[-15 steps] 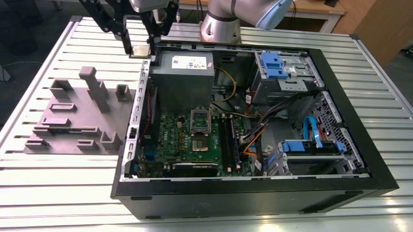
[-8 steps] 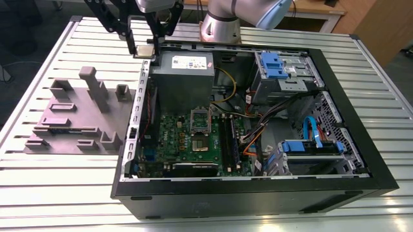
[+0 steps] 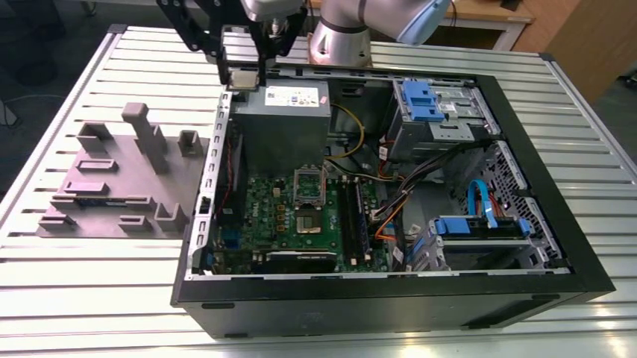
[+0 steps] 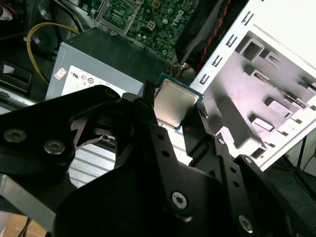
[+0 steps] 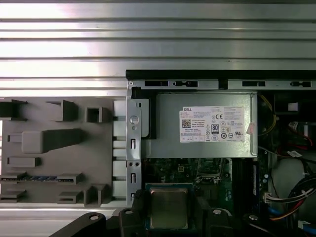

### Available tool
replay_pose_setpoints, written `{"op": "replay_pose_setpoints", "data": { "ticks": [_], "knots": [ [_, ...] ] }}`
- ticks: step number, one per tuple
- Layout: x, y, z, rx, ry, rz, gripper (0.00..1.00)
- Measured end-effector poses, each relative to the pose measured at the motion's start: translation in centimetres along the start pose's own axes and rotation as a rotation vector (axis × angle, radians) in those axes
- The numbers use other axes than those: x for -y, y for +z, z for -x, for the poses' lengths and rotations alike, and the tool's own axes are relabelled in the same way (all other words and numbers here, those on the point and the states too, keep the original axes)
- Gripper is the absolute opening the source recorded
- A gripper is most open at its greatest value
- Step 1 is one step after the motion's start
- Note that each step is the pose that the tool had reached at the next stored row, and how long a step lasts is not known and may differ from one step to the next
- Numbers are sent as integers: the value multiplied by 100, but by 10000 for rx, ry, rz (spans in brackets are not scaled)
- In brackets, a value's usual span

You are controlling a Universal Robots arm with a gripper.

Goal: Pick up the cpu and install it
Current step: 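Pick up the cpu and move it towards the insertion slot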

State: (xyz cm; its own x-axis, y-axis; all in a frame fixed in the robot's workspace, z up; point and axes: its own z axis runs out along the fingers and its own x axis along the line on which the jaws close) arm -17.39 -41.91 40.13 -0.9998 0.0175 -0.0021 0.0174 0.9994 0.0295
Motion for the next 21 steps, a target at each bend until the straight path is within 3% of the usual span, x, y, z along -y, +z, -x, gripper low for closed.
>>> {"op": "replay_pose_setpoints", "data": {
  "ticks": [21],
  "knots": [
    [-8, 2, 485, -1, 1, -1, 47]
  ]
}}
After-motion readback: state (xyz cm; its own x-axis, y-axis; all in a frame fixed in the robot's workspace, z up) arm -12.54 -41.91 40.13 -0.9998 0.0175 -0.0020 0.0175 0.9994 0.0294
